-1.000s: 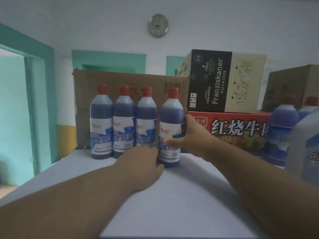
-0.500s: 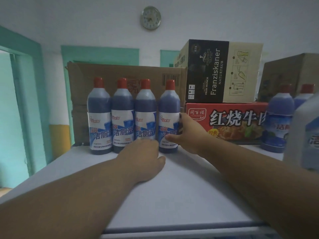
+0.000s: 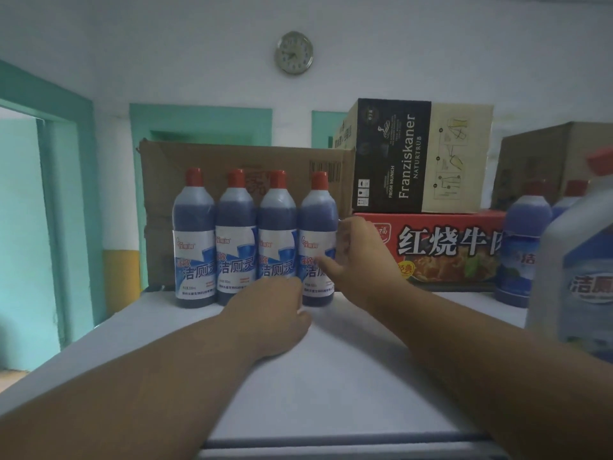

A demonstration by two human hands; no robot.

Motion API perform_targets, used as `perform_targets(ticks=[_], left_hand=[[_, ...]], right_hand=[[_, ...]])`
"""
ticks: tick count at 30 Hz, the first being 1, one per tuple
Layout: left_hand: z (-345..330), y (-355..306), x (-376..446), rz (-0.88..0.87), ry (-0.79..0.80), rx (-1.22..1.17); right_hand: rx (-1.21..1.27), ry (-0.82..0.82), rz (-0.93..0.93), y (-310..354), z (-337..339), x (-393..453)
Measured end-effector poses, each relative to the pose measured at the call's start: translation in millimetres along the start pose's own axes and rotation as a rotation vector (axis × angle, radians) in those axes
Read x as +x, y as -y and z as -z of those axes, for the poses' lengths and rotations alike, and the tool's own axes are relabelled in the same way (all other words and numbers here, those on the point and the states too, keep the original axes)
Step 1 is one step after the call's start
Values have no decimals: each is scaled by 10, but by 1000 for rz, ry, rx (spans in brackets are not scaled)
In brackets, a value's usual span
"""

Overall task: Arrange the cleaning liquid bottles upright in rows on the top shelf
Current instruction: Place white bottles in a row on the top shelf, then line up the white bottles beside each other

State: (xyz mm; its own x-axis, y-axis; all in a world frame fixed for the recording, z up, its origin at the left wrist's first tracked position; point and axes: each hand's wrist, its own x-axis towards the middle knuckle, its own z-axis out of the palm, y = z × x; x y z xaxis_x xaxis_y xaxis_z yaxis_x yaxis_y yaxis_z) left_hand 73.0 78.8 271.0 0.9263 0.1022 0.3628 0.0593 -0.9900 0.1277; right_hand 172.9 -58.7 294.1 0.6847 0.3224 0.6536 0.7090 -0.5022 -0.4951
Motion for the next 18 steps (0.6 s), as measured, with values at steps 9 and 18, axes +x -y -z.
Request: perform_targets(ticks=[9, 18], left_hand=[[277, -119, -194, -154, -43, -18], [487, -693, -858, -288, -159, -121]], right_hand=[[-315, -372, 273, 543, 482, -438], [-404, -440, 226, 1060, 1093, -1331]])
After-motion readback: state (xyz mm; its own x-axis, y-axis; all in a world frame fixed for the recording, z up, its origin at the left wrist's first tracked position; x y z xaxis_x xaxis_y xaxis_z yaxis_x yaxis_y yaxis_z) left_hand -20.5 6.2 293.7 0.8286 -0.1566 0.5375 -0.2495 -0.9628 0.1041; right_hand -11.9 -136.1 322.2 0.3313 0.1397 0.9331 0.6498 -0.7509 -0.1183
